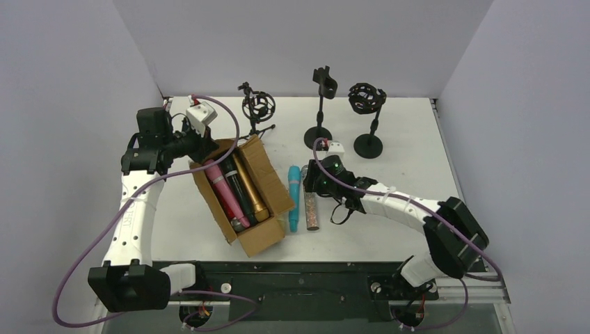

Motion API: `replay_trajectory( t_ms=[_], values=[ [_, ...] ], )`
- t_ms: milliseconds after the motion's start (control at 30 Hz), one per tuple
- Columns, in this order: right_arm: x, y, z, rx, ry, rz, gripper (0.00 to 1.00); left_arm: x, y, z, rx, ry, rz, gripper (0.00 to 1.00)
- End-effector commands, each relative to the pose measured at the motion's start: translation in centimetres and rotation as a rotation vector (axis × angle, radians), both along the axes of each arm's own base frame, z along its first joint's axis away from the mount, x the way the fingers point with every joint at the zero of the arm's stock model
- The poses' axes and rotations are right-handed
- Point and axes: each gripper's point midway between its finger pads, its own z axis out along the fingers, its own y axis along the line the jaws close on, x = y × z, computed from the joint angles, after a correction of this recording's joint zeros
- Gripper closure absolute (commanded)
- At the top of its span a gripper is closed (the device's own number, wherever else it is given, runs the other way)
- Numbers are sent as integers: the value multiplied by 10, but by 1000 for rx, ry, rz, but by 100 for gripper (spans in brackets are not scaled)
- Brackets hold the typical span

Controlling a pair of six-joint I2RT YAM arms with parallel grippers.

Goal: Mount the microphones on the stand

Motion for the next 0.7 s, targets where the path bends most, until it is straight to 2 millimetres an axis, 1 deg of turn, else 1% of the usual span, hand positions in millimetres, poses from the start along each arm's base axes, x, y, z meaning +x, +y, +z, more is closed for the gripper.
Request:
replay_trajectory(
  t_ms=[0,33,67,100,133,167,200,233,267,300,333,367,400,433,467,500,533,567,600,633,667],
  values=[
    [-1,9,85,115,-170,-8,52,6,-6,31,-17,-102,-41,100],
    [-8,16,105,132,-218,2,54,7,-6,30,-17,-101,-41,100],
    [-13,19,115,127,-241,18,56,7,-6,31,-16,-103,-40,100],
    [-24,29,133,142,-278,43,58,7,-6,31,-17,-103,-40,100],
    [-30,35,140,139,-298,67,58,7,-6,32,-17,-104,-40,100],
    [-42,47,157,162,-327,102,60,7,-6,32,-17,-104,-40,100],
    [-48,54,164,165,-344,126,61,7,-6,32,-18,-104,-41,100],
    [-59,68,178,186,-363,164,61,7,-6,32,-19,-103,-41,100],
    [-69,81,179,177,-368,209,61,6,-6,33,-20,-103,-41,100],
    [-73,90,191,193,-383,226,62,6,-6,33,-20,-103,-41,100],
    [-81,103,186,171,-380,270,62,5,-6,34,-21,-104,-41,100],
    [-83,113,197,177,-397,295,62,5,-6,34,-20,-105,-40,100],
    [-87,125,184,138,-376,328,61,4,-6,35,-20,-105,-40,100],
    [-88,134,192,137,-387,349,61,4,-6,35,-20,-106,-40,100],
    [-90,146,175,95,-361,375,61,3,-6,35,-20,-106,-39,100],
    [-90,154,180,96,-369,389,61,2,-6,35,-21,-106,-40,100],
    [-91,164,165,68,-348,410,61,2,-6,35,-21,-105,-40,100],
    [-89,172,168,76,-355,417,61,1,-6,36,-22,-105,-40,100],
    [-88,181,160,65,-344,429,61,1,-7,36,-23,-107,-40,100],
    [-87,186,156,61,-343,438,61,1,-7,36,-28,-104,-36,100],
    [-87,194,147,52,-330,455,61,2,-7,38,-32,-109,-34,100]
  ],
)
